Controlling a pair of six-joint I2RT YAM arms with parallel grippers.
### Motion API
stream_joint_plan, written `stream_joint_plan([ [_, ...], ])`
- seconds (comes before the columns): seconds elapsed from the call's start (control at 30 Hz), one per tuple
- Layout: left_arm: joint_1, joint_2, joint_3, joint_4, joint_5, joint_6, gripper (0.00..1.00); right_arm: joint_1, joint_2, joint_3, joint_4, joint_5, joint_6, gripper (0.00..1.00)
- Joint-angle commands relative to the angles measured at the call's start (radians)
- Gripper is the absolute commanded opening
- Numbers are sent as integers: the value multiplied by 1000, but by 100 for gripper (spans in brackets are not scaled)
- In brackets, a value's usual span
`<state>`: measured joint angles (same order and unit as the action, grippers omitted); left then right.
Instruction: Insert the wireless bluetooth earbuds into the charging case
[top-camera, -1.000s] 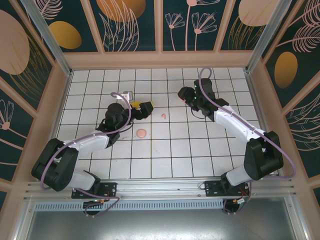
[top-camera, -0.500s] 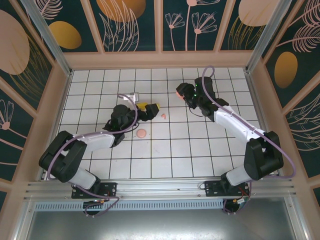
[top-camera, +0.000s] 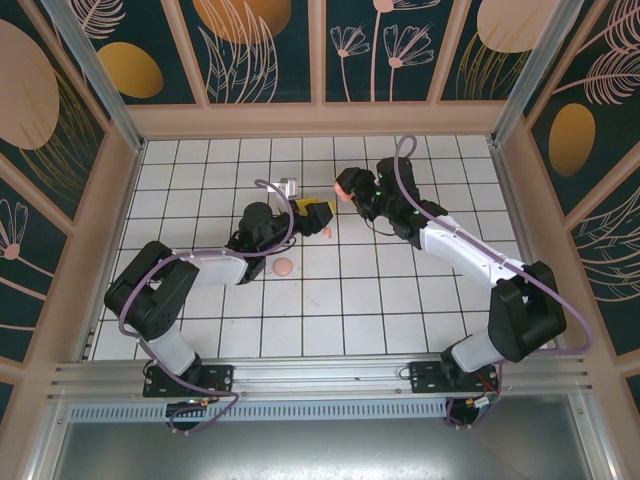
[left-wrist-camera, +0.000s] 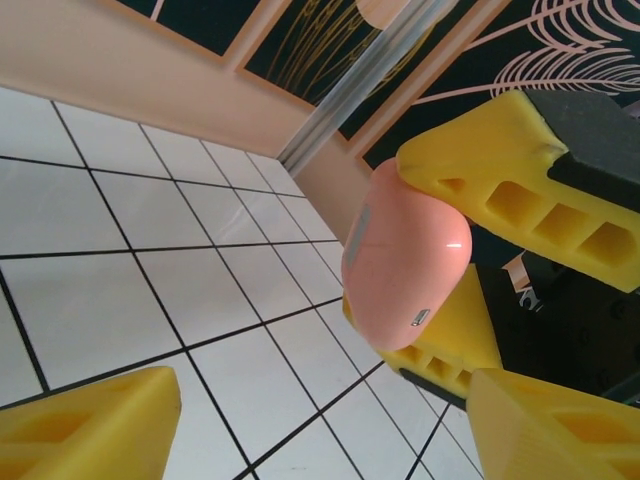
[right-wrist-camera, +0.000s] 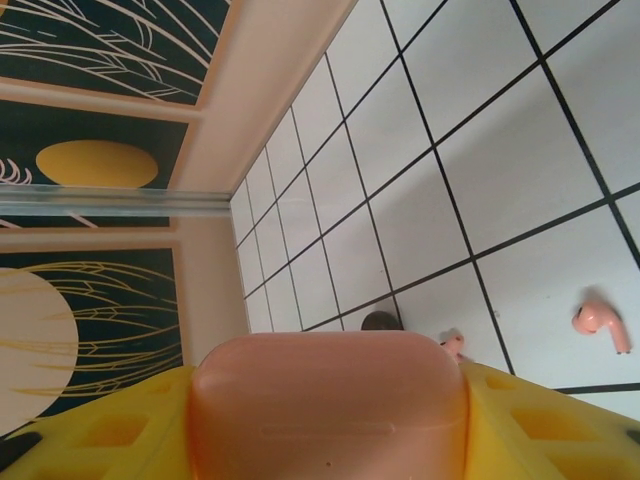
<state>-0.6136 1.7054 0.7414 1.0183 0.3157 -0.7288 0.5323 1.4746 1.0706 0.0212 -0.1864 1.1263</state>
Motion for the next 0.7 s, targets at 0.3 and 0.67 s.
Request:
stream_joint_plan([
  [0.3, -23, 87, 68, 133, 36, -13, 66, 46, 25, 26, 65, -33, 40, 40],
  [0.67, -25, 94, 74, 164, 31, -2, 55, 58, 21, 22, 60, -25, 40, 40],
])
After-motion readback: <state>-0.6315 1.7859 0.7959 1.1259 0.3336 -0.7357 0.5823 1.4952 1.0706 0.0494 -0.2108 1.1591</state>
